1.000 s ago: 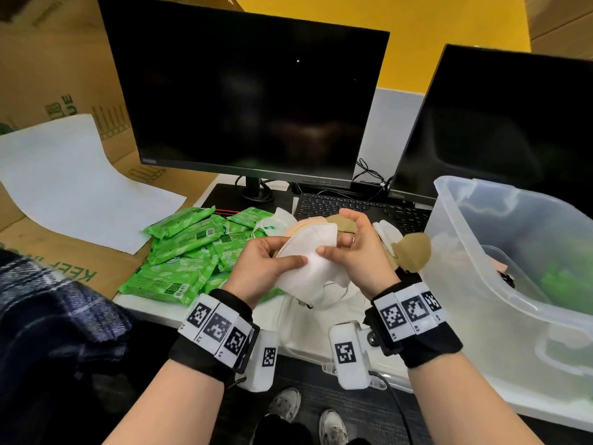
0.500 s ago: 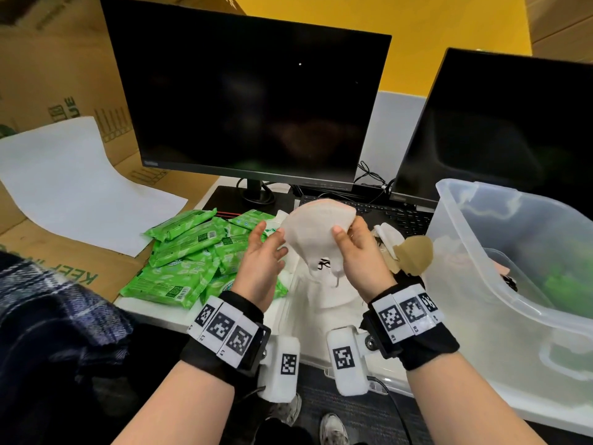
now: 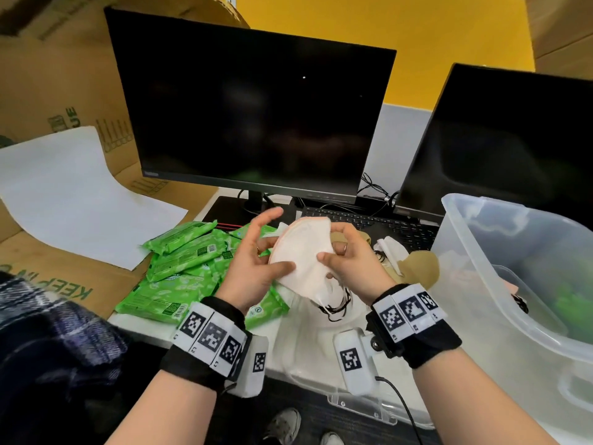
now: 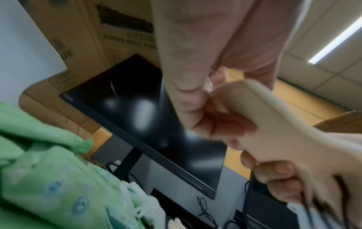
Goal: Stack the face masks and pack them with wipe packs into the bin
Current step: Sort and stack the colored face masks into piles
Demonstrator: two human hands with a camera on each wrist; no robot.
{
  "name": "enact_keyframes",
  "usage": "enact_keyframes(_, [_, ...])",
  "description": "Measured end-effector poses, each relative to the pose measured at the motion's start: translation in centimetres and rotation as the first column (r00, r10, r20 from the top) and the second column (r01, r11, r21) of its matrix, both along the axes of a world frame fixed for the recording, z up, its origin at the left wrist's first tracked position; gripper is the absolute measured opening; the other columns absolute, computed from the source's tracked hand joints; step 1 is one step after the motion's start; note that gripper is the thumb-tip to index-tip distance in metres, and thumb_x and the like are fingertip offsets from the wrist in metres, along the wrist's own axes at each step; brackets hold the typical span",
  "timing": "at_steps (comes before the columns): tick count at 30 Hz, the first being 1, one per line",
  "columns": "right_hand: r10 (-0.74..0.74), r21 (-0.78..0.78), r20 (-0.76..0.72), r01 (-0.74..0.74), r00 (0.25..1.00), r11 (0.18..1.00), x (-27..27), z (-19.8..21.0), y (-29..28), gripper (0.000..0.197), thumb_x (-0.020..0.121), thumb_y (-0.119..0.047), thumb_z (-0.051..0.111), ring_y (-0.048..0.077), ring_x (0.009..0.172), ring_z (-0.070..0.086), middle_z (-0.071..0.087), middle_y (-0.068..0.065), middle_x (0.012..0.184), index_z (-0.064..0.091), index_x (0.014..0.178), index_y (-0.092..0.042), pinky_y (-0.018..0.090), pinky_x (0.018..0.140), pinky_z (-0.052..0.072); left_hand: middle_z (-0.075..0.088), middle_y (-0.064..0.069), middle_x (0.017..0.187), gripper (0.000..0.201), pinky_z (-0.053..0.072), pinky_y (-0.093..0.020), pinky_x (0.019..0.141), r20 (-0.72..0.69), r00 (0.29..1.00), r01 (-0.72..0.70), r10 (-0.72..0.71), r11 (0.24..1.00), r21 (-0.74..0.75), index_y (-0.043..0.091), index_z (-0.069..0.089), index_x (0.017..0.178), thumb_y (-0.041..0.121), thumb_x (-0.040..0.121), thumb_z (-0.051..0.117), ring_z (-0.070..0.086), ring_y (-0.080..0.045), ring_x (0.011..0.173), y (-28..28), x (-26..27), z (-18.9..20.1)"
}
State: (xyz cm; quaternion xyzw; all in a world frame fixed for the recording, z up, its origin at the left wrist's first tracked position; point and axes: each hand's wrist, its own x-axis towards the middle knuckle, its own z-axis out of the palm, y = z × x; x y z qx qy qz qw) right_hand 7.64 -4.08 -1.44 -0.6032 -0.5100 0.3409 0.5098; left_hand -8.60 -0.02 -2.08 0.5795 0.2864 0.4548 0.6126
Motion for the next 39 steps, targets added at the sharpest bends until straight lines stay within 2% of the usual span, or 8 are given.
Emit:
enact_keyframes(3, [0.016,-0.041,0.100,-0.012,0.995,0.999,0.0,0.1,1.8,0.035,0.086,0.004,0.058,0.006,0.058,0.054,0.056,0.001,0.069,0.046,0.112,-0.016,0.017,0.052,0.046,0.063,0.000,0.099,0.053,0.050,-0.021,0.067,-0.233,0.965,0.129,-0.122,0.991,0.015,0.022,0.064,0.101,-0.021,0.077,0.042,0.062,-0.007,0.076,0.6,-0.6,0.2])
enact_keyframes(7, [0.030,-0.184,0.316,0.030,0.948,0.983,0.6,-0.5,5.5,0.030,0.085,0.003,0.055,0.013,0.063,0.054,0.059,-0.002,0.069,0.054,0.115,-0.003,0.021,0.055,0.042,0.060,-0.011,0.083,0.039,0.037,-0.028,0.070,-0.293,0.943,-0.171,0.154,0.985,-0.034,0.012,0.070,0.097,-0.006,0.083,0.039,0.046,-0.022,0.073,2.5,-1.1,-0.9])
enact_keyframes(11, [0.123,-0.314,0.609,0.096,0.783,0.945,0.9,-0.9,8.5,0.047,0.080,-0.010,0.068,0.021,0.101,0.056,0.060,0.009,0.114,0.052,0.124,-0.011,0.022,0.073,0.042,0.041,0.008,0.045,0.038,0.023,-0.013,0.036,-0.244,0.920,-0.321,0.307,0.947,-0.015,0.014,0.066,0.103,-0.005,0.087,0.038,0.028,-0.003,0.032,3.5,-1.3,-1.1])
enact_keyframes(15, [0.370,-0.502,0.723,0.075,0.583,0.861,0.4,-1.9,11.3,0.091,0.069,-0.030,0.079,0.028,0.125,0.044,0.044,0.011,0.138,0.027,0.143,-0.019,0.035,0.102,0.039,0.051,0.005,0.057,0.040,0.027,-0.015,0.037,-0.193,0.888,-0.433,0.417,0.900,-0.047,0.015,0.066,0.110,-0.005,0.086,0.040,0.030,-0.002,0.031,4.0,-1.1,-1.3])
enact_keyframes(18, [0.496,-0.606,0.703,0.065,0.509,0.793,-0.5,-3.0,13.0,0.115,0.060,-0.043,0.082,0.030,0.129,0.041,0.041,0.012,0.143,0.009,0.147,-0.026,0.039,0.107,0.036,0.055,-0.004,0.083,0.040,0.035,-0.018,0.052,-0.179,0.875,-0.469,0.450,0.879,-0.082,0.015,0.065,0.113,-0.004,0.087,0.041,0.041,-0.002,0.048,4.3,-1.2,-1.2])
enact_keyframes(23, [0.576,-0.649,0.726,0.096,0.376,0.755,-1.1,-4.4,14.5,0.131,0.046,-0.058,0.081,0.034,0.126,0.044,0.042,0.014,0.142,0.001,0.146,-0.035,0.045,0.105,0.038,0.056,0.004,0.079,0.039,0.034,-0.010,0.042,-0.142,0.861,-0.504,0.488,0.856,-0.115,0.015,0.065,0.110,-0.006,0.086,0.041,0.041,0.000,0.043,5.1,-1.7,-1.3])
enact_keyframes(31, [0.460,-0.537,0.812,0.151,0.360,0.830,-1.2,-4.1,15.3,0.065,0.072,-0.010,0.074,0.033,0.106,0.056,0.055,0.017,0.116,0.037,0.125,-0.004,0.035,0.087,0.050,0.048,0.008,0.069,0.040,0.031,-0.005,0.043,-0.120,0.867,-0.496,0.483,0.859,-0.128,0.011,0.065,0.113,-0.007,0.085,0.041,0.041,0.005,0.041,5.5,-2.2,-1.9])
enact_keyframes(39, [0.339,-0.419,0.888,0.243,0.310,0.875,0.1,-2.8,15.7,0.019,0.088,-0.013,0.051,0.031,0.108,0.058,0.062,0.015,0.113,0.063,0.100,-0.005,0.030,0.081,0.045,0.057,0.002,0.083,0.040,0.033,-0.006,0.042,-0.106,0.867,-0.498,0.487,0.855,-0.143,0.009,0.065,0.113,-0.008,0.086,0.042,0.037,-0.005,0.049,5.2,-2.4,-1.9])
